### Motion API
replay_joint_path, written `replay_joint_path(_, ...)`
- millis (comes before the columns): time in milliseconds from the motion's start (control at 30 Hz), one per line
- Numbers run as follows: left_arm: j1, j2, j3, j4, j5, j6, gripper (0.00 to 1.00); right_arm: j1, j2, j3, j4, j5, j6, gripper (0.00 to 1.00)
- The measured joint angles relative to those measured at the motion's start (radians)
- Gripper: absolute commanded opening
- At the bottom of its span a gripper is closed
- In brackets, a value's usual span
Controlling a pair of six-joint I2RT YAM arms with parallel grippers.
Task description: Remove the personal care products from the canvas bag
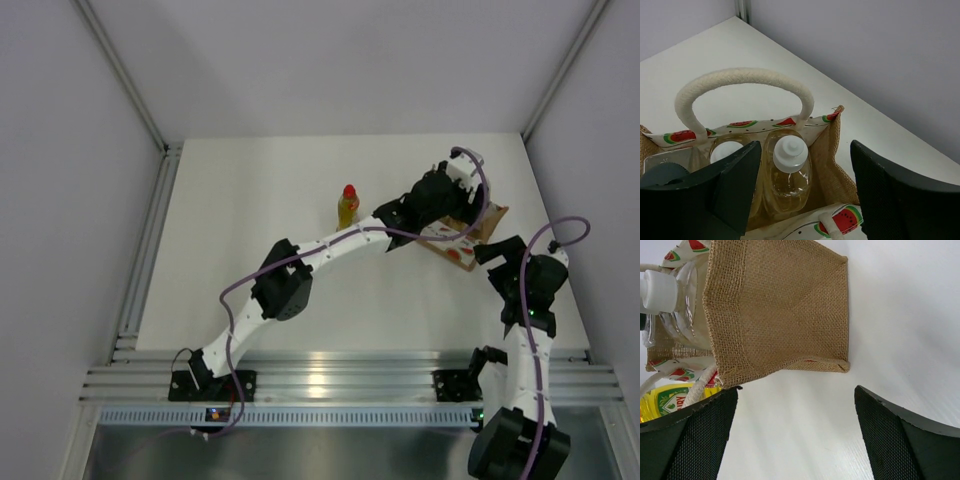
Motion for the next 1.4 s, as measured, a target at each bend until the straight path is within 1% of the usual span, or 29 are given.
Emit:
replay_joint_path(267,-0.017,0.015,0.050,0.000,-0.039,0.019,0.62,0.000,0.018,0.000,0.000,0.001,-0.002,0.95)
replay_joint_path(367,-0.026,0.044,0.081,-0.001,-0.054,0.026,0.61,-0.001,0.018,0.000,0.000,0.001,-0.003,0.95)
replay_joint_path(700,-0.032,0.101,0.112,0.005,-0.111,0.044,0.64,-0.005,0.018,0.000,0.000,0.000,-0.010,0.95)
replay_joint_path(833,-0.031,0.132,0.117,-0.014,-0.145,0.047,0.67,-0.005,0.018,0.000,0.000,-0.003,-0.010,0.96)
replay_joint_path(933,-0.031,0.147,0.119,-0.017,-0.151,0.051,0.66,-0.005,0.018,0.000,0.000,-0.004,-0.010,0.96)
replay_joint_path(1033,-0.032,0.147,0.126,-0.023,-0.156,0.051,0.54,-0.005,0.018,0.000,0.000,-0.005,-0.010,0.96)
replay_joint_path(1067,-0.032,0.147,0.127,-0.024,-0.159,0.052,0.47,-0.005,0.018,0.000,0.000,-0.005,-0.010,0.96)
replay_joint_path(1167,-0.028,0.150,0.133,-0.025,-0.168,0.061,0.41,-0.005,0.018,0.000,0.000,-0.007,-0.010,0.95)
replay_joint_path(1200,-0.026,0.152,0.138,-0.024,-0.168,0.064,0.36,-0.005,0.018,0.000,0.000,-0.009,-0.010,0.96)
replay_joint_path(1233,-0.024,0.156,0.145,-0.024,-0.169,0.067,0.34,-0.005,0.018,0.000,0.000,-0.011,-0.010,0.96)
replay_joint_path(1267,-0.024,0.161,0.151,-0.023,-0.167,0.068,0.28,-0.005,0.018,0.000,0.000,-0.011,-0.010,0.96)
replay_joint_path(1367,-0.026,0.167,0.161,-0.021,-0.172,0.074,0.19,-0.005,0.018,0.000,0.000,-0.013,-0.010,0.96)
replay_joint_path(1400,-0.026,0.169,0.164,-0.020,-0.174,0.074,0.07,-0.005,0.018,0.000,0.000,-0.014,-0.010,0.96)
